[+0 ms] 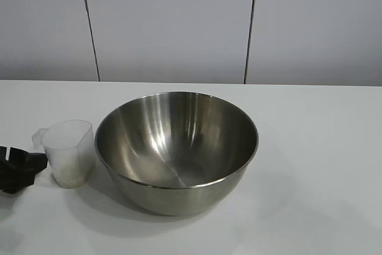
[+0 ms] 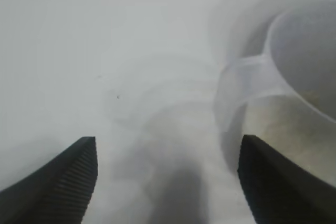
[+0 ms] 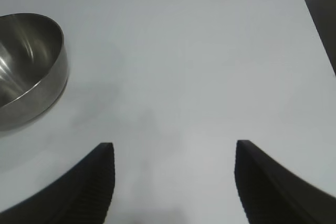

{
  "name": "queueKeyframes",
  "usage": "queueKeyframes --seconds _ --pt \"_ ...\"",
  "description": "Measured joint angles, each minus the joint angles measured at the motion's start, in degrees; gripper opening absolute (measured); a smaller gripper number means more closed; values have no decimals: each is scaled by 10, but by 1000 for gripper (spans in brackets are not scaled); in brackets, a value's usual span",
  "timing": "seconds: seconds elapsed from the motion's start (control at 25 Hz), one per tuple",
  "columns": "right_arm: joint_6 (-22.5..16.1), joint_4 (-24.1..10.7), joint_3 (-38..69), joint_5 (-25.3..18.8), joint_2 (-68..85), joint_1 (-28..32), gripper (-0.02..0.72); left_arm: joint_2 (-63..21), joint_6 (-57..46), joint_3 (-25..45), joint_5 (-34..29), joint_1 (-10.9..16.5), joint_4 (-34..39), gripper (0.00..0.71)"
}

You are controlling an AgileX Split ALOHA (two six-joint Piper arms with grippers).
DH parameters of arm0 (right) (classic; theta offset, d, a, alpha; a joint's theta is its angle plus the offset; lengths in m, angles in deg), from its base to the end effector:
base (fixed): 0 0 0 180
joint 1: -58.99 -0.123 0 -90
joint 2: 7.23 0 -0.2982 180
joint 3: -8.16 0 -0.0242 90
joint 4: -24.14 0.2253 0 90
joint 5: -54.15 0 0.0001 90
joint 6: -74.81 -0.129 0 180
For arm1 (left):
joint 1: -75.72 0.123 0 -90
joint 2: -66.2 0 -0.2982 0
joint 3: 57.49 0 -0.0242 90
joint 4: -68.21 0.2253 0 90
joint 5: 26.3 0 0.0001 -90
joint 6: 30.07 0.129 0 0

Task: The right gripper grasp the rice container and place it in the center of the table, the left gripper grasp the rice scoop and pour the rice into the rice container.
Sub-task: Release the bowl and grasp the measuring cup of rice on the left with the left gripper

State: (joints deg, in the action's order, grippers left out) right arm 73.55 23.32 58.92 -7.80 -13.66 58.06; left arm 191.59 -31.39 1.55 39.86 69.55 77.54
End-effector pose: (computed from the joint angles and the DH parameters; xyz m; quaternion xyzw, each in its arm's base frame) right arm -0.0074 -0.0018 0.2359 0.0028 0.8622 0.0025 0.5065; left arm 0.2877 -0.0503 0.0785 0.1025 0.8520 -0.0803 0.5072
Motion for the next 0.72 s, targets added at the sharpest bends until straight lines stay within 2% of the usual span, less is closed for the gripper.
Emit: queueKeyframes --seconds 0.48,0.6,0.72 --pt "0 0 0 0 0 0 452 0 -8 -30 -1 0 12 533" --pt "0 0 0 0 0 0 452 0 -9 -34 -1 0 17 473" --pt "0 0 0 0 0 0 452 0 -9 -36 -1 0 19 353"
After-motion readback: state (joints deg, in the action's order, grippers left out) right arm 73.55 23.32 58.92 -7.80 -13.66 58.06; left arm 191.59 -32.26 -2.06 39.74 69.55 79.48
